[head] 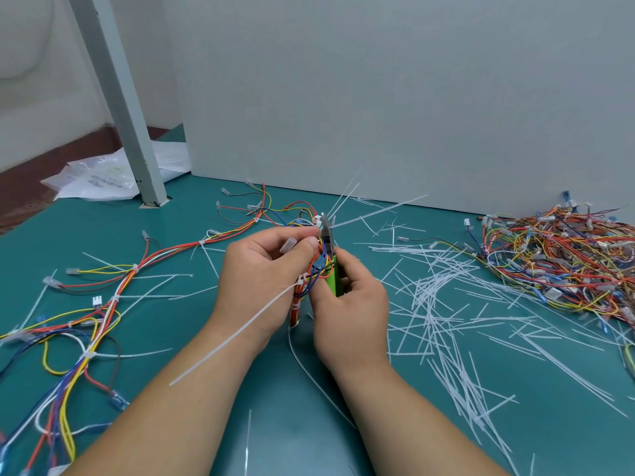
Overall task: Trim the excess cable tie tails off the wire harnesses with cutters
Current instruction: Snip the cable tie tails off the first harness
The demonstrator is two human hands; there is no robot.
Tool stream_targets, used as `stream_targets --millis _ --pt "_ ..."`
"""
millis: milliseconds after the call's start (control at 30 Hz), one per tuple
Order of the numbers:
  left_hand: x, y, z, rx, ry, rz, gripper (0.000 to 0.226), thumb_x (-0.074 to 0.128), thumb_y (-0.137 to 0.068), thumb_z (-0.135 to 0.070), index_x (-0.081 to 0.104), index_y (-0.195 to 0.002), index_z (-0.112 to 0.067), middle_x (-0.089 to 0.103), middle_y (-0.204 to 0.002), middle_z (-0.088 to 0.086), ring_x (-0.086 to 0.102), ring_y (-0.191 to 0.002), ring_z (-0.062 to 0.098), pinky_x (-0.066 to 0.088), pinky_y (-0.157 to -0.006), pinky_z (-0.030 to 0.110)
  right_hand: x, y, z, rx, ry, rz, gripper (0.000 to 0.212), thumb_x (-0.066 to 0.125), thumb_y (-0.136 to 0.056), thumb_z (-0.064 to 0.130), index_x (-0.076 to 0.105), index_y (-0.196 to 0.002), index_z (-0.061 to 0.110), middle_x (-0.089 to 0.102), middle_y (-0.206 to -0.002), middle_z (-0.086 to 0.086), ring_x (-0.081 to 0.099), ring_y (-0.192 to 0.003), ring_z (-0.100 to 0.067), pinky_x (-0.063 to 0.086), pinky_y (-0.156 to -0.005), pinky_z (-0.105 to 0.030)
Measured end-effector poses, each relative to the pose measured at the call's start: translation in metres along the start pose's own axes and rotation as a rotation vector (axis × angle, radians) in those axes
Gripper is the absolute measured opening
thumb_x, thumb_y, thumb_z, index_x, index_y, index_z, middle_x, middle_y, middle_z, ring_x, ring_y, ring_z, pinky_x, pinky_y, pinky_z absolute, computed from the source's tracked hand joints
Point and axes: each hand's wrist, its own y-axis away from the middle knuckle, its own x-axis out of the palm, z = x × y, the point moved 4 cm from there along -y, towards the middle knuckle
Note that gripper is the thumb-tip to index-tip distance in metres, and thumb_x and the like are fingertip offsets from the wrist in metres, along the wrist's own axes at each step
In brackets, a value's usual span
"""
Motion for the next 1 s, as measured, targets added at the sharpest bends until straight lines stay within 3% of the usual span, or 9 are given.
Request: stream_targets --millis 167,267,367,467,600,700,1000 --pt "0.0007 0.0007 -0.0005 0.015 -0.035 0.028 0.034 0.070 -0.091 0.000 0.083 -0.080 -0.030 0.078 -0.079 0.002 0.070 -0.069 0.011 0.058 -0.065 0.021 0.0000 -0.0003 -0.0030 -0.011 0.035 -0.019 0.010 0.074 -0.092 0.014 0.072 -0.098 0.021 0.067 -0.083 -0.010 0.056 -0.073 -0.025 0.052 -0.070 -0.050" --pt "-0.0003 0.0001 -0.0009 0.020 -0.045 0.023 0.033 0.071 -0.091 -0.001 0.082 -0.079 -0.029 0.079 -0.080 0.002 0.071 -0.070 0.010 0.058 -0.065 0.020 0.0014 -0.0001 -0.0019 -0.002 0.036 -0.021 0.015 0.075 -0.091 0.012 0.072 -0.101 0.024 0.070 -0.090 -0.009 0.063 -0.082 -0.031 0.053 -0.078 -0.052" --pt "-0.0003 0.0003 -0.0014 0.015 -0.044 0.015 0.032 0.071 -0.091 -0.001 0.082 -0.079 -0.028 0.078 -0.080 0.003 0.071 -0.070 0.011 0.058 -0.065 0.021 0.0008 0.0002 -0.0019 0.010 0.024 -0.020 0.016 0.075 -0.091 0.011 0.072 -0.099 0.025 0.069 -0.084 -0.007 0.060 -0.075 -0.025 0.054 -0.072 -0.047" --pt "0.0004 0.0015 -0.0012 0.010 -0.040 0.016 0.031 0.071 -0.090 0.000 0.082 -0.079 -0.026 0.078 -0.080 0.004 0.071 -0.070 0.012 0.059 -0.066 0.022 -0.0006 -0.0001 -0.0003 0.023 -0.023 -0.010 0.019 0.074 -0.091 0.008 0.074 -0.094 0.027 0.067 -0.076 -0.008 0.048 -0.063 -0.013 0.046 -0.061 -0.034" --pt "0.0025 0.0032 -0.0026 0.004 -0.018 0.021 0.018 0.075 -0.081 -0.012 0.082 -0.080 -0.027 0.078 -0.080 0.003 0.070 -0.069 0.011 0.059 -0.067 0.023 -0.0015 -0.0006 0.0019 0.030 -0.057 -0.009 0.020 0.074 -0.091 0.006 0.076 -0.094 0.026 0.069 -0.075 -0.006 0.048 -0.063 -0.008 0.044 -0.059 -0.025" --pt "0.0031 0.0040 -0.0026 -0.002 -0.026 0.021 0.015 0.072 -0.076 -0.021 0.082 -0.081 -0.031 0.079 -0.080 0.002 0.070 -0.070 0.011 0.058 -0.067 0.024 -0.0020 -0.0009 0.0023 0.035 -0.064 -0.012 0.022 0.073 -0.091 0.003 0.076 -0.094 0.025 0.070 -0.078 -0.009 0.051 -0.064 -0.009 0.046 -0.059 -0.024" --pt "0.0034 0.0045 -0.0014 -0.015 -0.024 0.025 0.015 0.072 -0.075 -0.022 0.082 -0.080 -0.031 0.078 -0.080 0.005 0.068 -0.070 0.014 0.058 -0.066 0.027 -0.0018 -0.0011 0.0021 0.036 -0.081 -0.017 0.022 0.073 -0.090 0.002 0.076 -0.092 0.024 0.069 -0.077 -0.011 0.050 -0.064 -0.010 0.047 -0.060 -0.028"
